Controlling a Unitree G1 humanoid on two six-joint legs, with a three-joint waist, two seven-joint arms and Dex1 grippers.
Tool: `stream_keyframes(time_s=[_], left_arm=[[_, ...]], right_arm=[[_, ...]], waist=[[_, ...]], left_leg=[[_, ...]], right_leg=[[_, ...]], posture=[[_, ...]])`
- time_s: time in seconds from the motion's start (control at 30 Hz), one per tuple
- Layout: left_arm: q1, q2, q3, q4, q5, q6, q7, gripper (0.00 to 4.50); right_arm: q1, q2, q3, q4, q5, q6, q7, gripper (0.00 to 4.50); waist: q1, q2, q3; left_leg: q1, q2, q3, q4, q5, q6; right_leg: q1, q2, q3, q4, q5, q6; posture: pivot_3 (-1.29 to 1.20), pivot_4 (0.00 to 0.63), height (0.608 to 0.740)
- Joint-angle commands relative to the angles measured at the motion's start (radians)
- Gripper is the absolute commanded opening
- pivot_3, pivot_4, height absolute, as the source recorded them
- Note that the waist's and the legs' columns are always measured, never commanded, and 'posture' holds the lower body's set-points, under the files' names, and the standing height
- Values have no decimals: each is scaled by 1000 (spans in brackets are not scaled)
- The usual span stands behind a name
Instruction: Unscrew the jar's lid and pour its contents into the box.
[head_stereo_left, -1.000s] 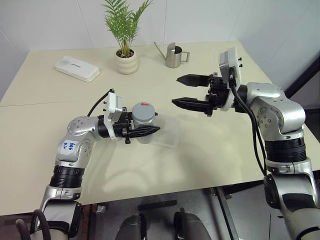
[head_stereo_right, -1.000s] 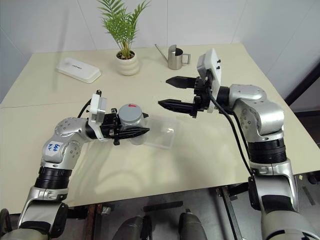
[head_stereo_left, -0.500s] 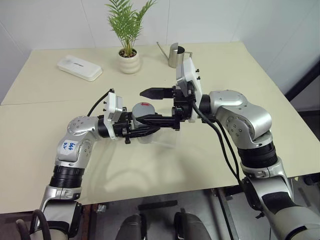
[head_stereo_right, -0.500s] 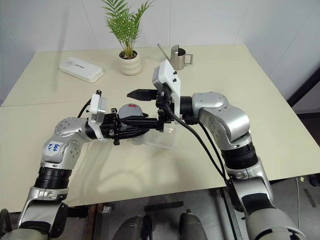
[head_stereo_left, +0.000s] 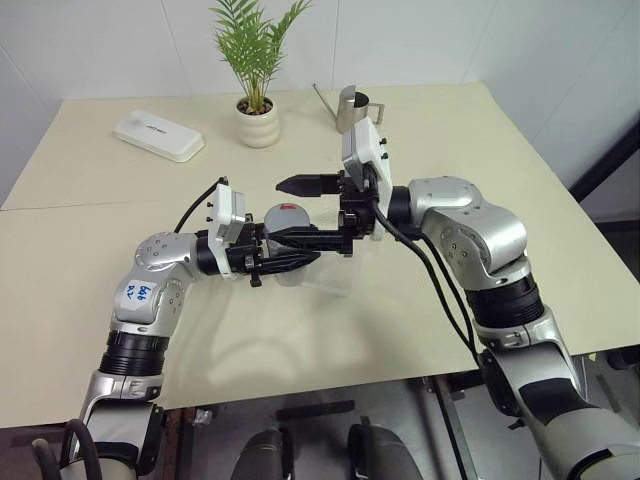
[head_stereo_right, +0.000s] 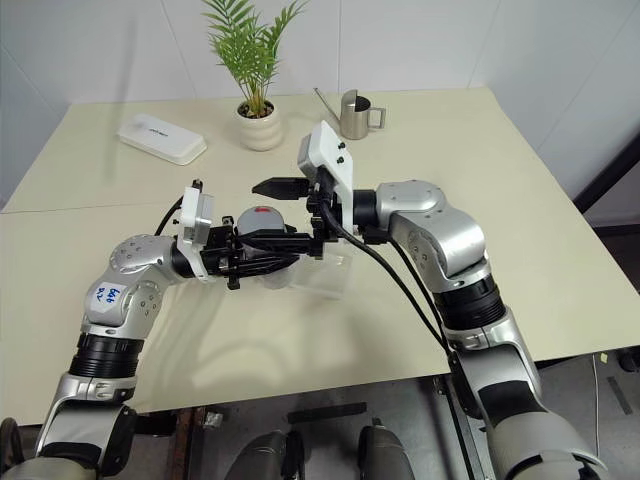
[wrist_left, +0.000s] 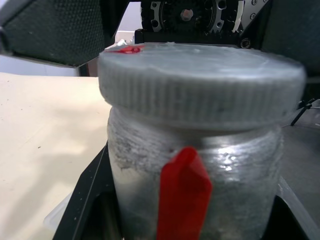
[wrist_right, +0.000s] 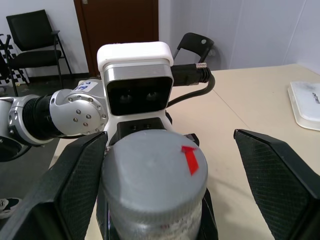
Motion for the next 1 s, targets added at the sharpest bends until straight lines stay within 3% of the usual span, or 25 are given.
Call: stream_keyframes(time_s=[0.03,0.37,0.8,1.0], left_arm=[[11,13,18,-44,-14,-17,-12,2010],[20,20,24,-56,-17,-14,-3,2010],[21,25,27,-57,-19,-11,-1,2010],[16,28,27,-50,-20,-11,-7,2010]], right_arm=[[4,-50,-58,-1,-7,-20,11,4233],[19,-90,-85,9,11,-25,45,4233],[-19,-66,-114,72,12,-58,41,4233],[-41,-11,-154,14,127,32,33,4233]], waist=[[0,0,0],[-1,0,0],[0,0,0],[-1,0,0]], left_leg=[[0,0,0,0,0,0],[0,0,0,0,0,0],[0,0,1,0,0,0],[0,1,0,0,0,0]], right_leg=[[0,0,0,0,0,0],[0,-1,0,0,0,0],[0,0,0,0,0,0],[0,0,0,0,0,0]], posture=[[0,150,740],[0,150,740],[0,150,740],[0,150,740]])
